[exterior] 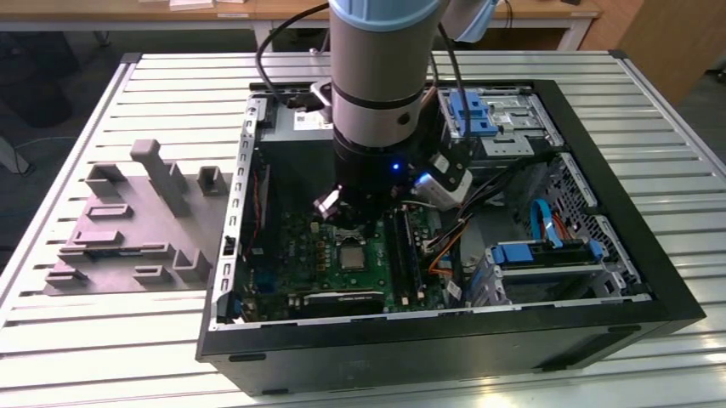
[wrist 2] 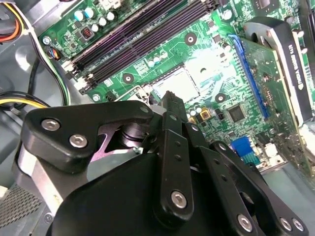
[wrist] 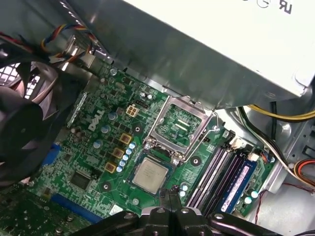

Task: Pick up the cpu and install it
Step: 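Close the cpu cover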

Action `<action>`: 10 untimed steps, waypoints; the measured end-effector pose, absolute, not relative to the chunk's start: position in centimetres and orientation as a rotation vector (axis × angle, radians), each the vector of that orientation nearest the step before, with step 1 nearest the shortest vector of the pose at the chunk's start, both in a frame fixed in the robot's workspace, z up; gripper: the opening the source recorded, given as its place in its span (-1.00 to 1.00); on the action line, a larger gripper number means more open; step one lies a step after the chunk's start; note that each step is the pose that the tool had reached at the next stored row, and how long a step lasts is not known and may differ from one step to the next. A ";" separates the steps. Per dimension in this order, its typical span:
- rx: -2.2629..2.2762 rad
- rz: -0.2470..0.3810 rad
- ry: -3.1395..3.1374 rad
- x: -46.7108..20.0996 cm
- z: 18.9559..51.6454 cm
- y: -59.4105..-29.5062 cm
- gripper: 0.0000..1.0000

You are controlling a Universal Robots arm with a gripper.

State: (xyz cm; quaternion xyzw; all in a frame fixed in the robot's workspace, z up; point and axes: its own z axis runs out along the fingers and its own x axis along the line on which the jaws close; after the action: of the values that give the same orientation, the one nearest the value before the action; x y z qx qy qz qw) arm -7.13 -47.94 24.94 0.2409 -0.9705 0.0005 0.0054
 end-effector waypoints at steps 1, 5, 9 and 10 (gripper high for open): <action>0.762 0.001 -3.037 -7.1 24.9 -47.9 -0.79; 0.846 0.001 -3.015 -7.1 24.9 -47.9 -0.79; 0.955 0.002 -2.982 -7.1 24.8 -47.9 -0.79; 0.974 0.001 -2.976 -7.1 24.8 -47.9 -0.79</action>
State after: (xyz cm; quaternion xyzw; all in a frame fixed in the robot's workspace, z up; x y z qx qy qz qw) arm -7.08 -47.94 24.83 0.3112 -0.9503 0.0004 0.0052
